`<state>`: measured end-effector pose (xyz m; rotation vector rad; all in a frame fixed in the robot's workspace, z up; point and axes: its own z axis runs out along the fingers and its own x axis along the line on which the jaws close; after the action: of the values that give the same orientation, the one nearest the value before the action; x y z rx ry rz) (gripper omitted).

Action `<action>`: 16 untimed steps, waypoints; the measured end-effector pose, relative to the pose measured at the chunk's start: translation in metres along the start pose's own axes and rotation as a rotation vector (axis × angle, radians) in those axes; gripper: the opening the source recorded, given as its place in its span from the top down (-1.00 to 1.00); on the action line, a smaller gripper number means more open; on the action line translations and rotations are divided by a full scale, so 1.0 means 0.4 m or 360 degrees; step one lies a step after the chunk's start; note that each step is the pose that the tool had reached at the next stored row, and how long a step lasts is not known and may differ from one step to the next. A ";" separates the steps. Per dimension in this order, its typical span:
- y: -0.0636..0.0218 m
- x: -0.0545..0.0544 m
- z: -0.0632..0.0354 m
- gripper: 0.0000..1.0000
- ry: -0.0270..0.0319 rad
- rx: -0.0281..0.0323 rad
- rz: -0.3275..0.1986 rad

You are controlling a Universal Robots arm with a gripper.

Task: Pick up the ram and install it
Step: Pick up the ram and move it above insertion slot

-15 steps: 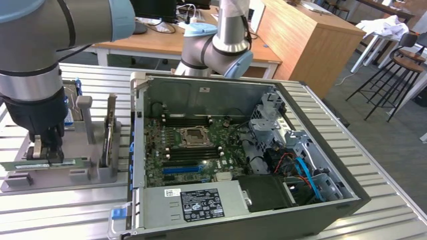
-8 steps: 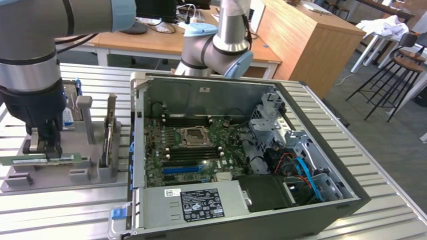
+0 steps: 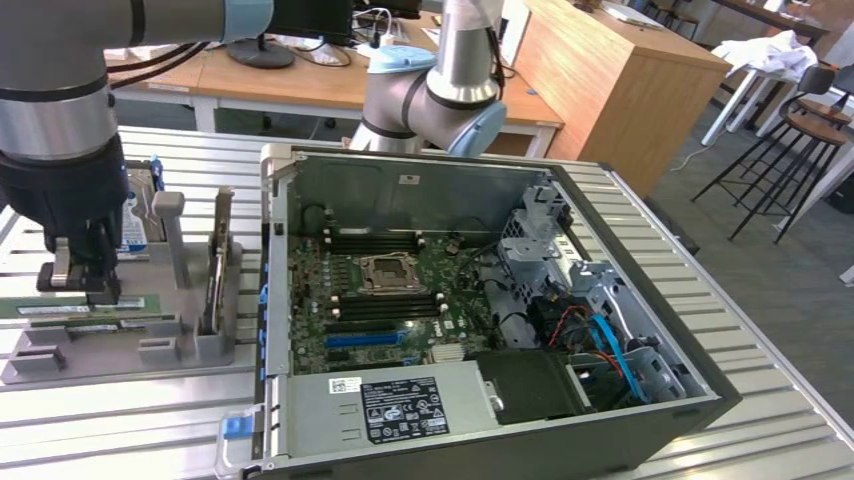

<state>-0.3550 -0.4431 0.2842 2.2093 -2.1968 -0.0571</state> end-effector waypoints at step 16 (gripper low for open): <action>0.000 -0.001 -0.083 0.77 0.00052 -0.00061 0.0028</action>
<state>-0.3534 -0.4431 0.3174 2.1864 -2.2121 -0.0572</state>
